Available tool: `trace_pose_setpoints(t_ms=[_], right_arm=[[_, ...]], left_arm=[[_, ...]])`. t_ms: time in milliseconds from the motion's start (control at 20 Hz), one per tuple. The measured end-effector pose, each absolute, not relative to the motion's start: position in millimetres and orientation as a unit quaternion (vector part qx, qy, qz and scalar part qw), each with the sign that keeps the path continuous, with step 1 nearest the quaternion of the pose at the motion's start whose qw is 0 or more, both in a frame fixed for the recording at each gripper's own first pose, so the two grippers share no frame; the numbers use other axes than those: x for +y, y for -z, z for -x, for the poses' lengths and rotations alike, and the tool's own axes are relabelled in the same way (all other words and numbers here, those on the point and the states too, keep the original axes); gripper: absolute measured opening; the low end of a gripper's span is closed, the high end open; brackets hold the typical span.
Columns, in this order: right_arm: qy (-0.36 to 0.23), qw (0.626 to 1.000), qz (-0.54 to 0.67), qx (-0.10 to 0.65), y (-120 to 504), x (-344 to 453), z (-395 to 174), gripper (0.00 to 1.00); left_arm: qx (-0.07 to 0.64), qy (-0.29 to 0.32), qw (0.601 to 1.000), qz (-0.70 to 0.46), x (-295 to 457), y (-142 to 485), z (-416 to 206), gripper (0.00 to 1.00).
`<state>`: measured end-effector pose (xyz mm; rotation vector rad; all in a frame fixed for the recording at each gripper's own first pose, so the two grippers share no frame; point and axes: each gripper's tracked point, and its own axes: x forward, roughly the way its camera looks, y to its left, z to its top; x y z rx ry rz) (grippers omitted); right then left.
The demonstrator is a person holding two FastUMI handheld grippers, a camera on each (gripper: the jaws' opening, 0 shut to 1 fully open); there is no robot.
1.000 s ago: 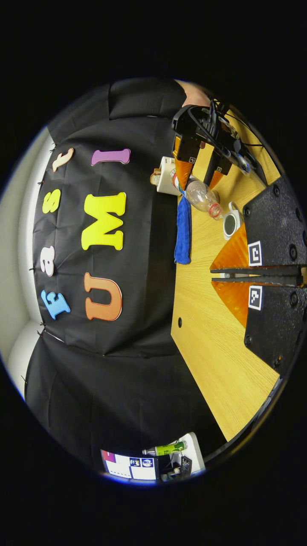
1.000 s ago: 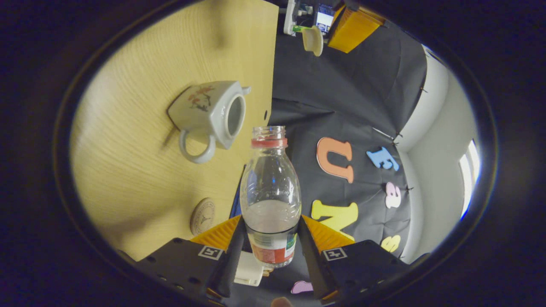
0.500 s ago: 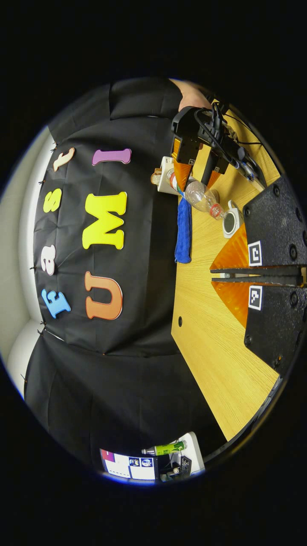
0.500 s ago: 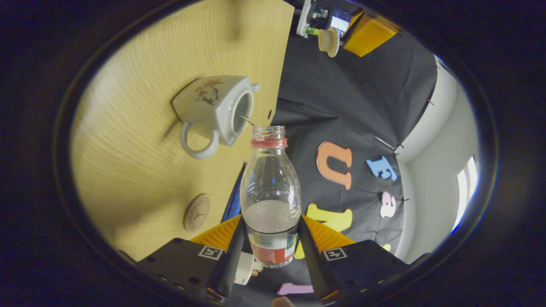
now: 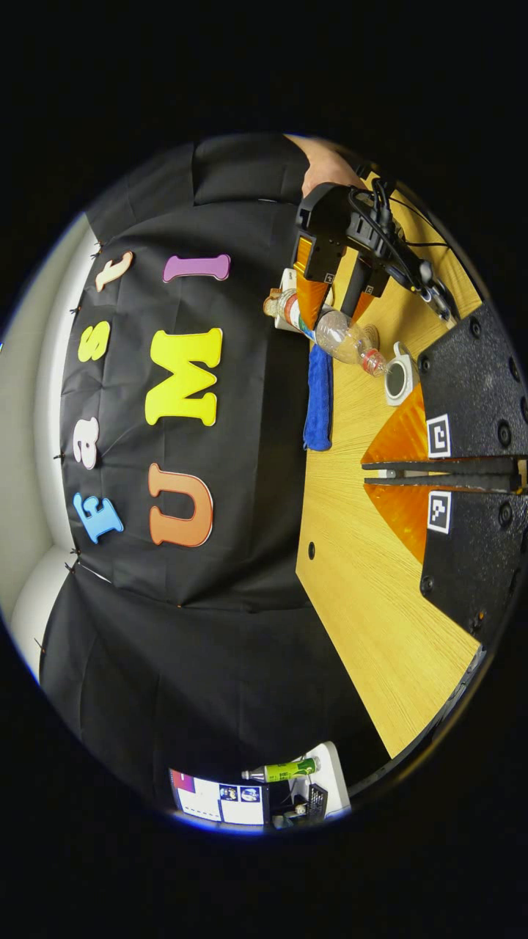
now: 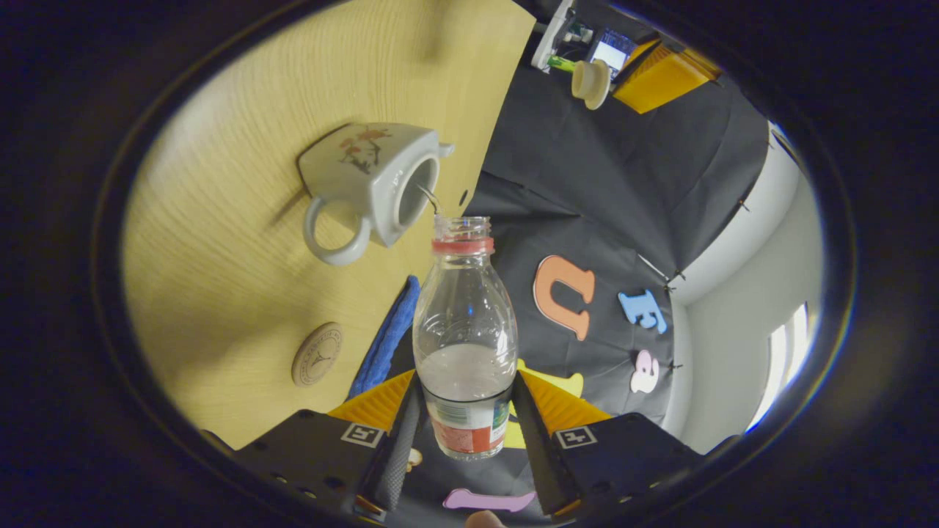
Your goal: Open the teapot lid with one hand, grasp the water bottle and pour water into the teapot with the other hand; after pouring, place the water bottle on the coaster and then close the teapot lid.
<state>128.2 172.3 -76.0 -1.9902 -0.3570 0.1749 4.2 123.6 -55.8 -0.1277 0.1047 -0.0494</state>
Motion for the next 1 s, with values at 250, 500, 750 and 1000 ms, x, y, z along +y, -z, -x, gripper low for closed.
trace_pose_setpoints(t_ms=[250, 500, 750, 1000], right_arm=[[-0.062, 0.508, 0.844, -0.159, 69, 175, -132, 0.69], [-0.058, 0.490, 0.853, -0.168, 69, 179, -127, 0.70], [-0.057, 0.487, 0.856, -0.166, 68, 181, -128, 0.69], [-0.058, 0.493, 0.852, -0.167, 69, 182, -128, 0.69]], left_arm=[[0.049, 0.024, 0.996, 0.065, 127, 53, -2, 0.03], [0.047, 0.023, 0.996, 0.070, 130, 53, -1, 0.03], [0.046, 0.022, 0.996, 0.070, 131, 52, 0, 0.03], [0.046, 0.019, 0.996, 0.068, 132, 52, 1, 0.03]])
